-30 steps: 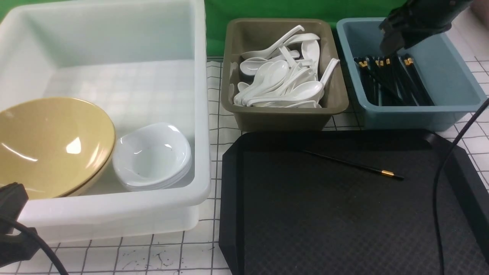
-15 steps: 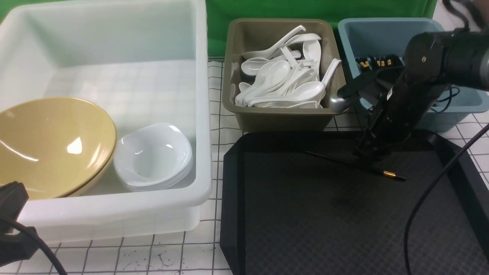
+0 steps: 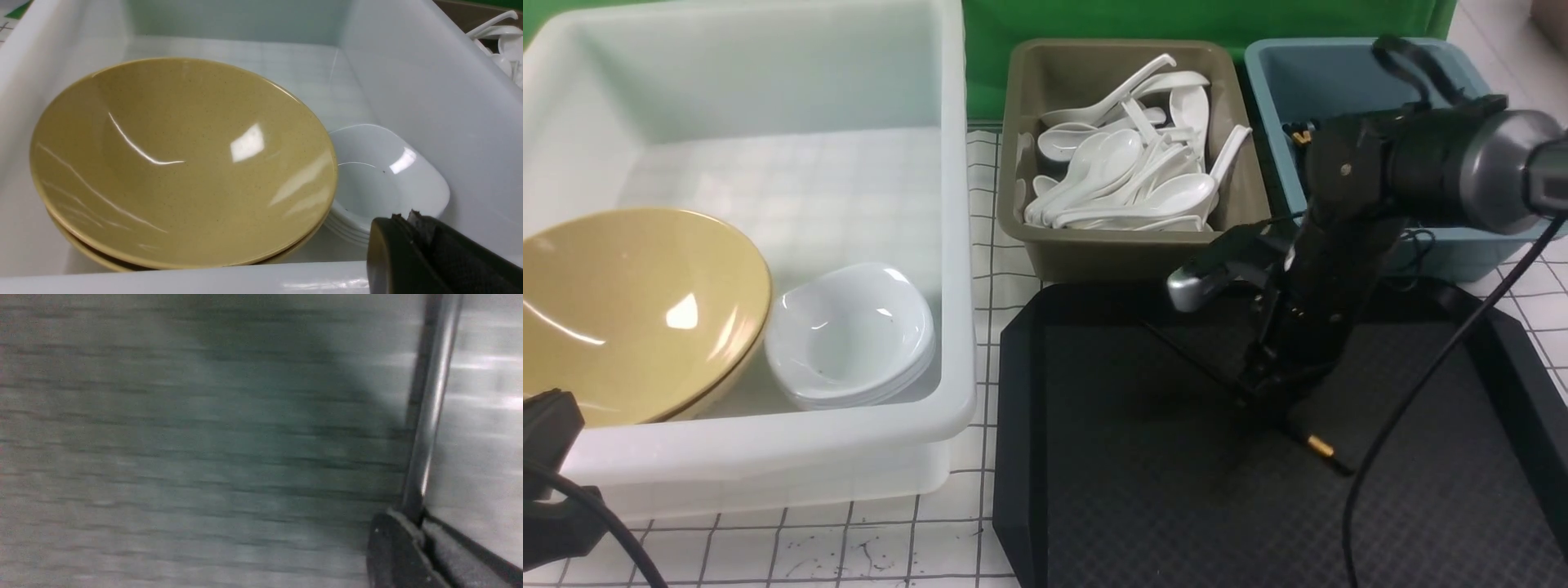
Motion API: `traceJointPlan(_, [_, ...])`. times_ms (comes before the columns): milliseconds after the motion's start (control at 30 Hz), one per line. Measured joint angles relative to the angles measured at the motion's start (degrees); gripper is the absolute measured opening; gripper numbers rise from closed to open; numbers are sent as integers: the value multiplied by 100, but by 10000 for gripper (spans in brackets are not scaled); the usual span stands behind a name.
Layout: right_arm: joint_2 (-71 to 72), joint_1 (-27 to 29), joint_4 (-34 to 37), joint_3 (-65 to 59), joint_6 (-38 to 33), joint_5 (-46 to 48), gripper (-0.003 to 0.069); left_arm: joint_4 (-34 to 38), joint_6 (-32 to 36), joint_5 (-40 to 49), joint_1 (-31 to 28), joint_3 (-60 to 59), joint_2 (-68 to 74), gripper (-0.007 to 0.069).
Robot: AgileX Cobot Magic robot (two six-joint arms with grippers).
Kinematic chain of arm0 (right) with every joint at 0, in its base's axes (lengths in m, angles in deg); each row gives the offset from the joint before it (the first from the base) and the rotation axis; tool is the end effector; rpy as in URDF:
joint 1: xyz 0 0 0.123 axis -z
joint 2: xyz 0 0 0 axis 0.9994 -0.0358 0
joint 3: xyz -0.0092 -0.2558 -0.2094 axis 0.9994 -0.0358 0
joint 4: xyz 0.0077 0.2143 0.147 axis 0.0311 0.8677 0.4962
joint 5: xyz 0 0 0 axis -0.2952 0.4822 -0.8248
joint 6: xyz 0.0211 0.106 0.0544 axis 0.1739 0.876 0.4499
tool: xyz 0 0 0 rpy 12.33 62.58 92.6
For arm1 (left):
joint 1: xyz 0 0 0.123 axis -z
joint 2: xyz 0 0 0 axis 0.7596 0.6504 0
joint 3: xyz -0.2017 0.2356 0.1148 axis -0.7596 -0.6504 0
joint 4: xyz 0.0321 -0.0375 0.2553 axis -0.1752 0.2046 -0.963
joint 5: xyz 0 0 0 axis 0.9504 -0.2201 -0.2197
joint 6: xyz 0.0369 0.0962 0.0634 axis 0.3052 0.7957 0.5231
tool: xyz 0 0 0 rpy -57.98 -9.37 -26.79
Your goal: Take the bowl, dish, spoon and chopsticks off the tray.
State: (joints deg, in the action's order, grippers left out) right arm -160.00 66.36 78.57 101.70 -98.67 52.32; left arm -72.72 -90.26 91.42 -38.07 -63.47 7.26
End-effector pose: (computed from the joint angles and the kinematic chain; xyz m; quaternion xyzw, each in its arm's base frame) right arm 0.3748 0.1617 0.1818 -0.3678 0.9284 0.0515 0.0059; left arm 0.0785 0.0002 0.2727 -0.0253 0.8175 -0.0524 0.5730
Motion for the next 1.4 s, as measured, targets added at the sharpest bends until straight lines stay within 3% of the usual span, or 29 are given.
traceJointPlan(267, [1663,-423,-502,-11,257,95,77,-5,32,0,0,0,0,-13])
traceJointPlan(500, [2283,394,-1257,0,744,-3413,77,-11,51,0,0,0,0,-13])
traceJointPlan(600, [1674,950,-1309,260,1329,-4173,77,-11,51,0,0,0,0,-13])
traceJointPlan(767, [464,1469,-1336,805,2566,-3858,78,-16,51,6,0,0,0,-13])
traceJointPlan(867, [-69,1554,-1347,1034,2865,-3234,101,-10,51,56,0,0,0,-13])
traceJointPlan(1067, [-210,1558,-1259,1228,3222,-2473,239,-10,51,89,0,0,0,-13])
traceJointPlan(1233, [685,1558,-1246,967,2826,-2112,309,8,51,91,0,0,0,-13])
traceJointPlan(1300, [1040,1552,-1246,777,2759,-2140,310,8,51,91,0,0,0,-13])
traceJointPlan(1400, [2847,1505,-1241,-405,2678,-2659,286,12,51,96,0,0,0,-13])
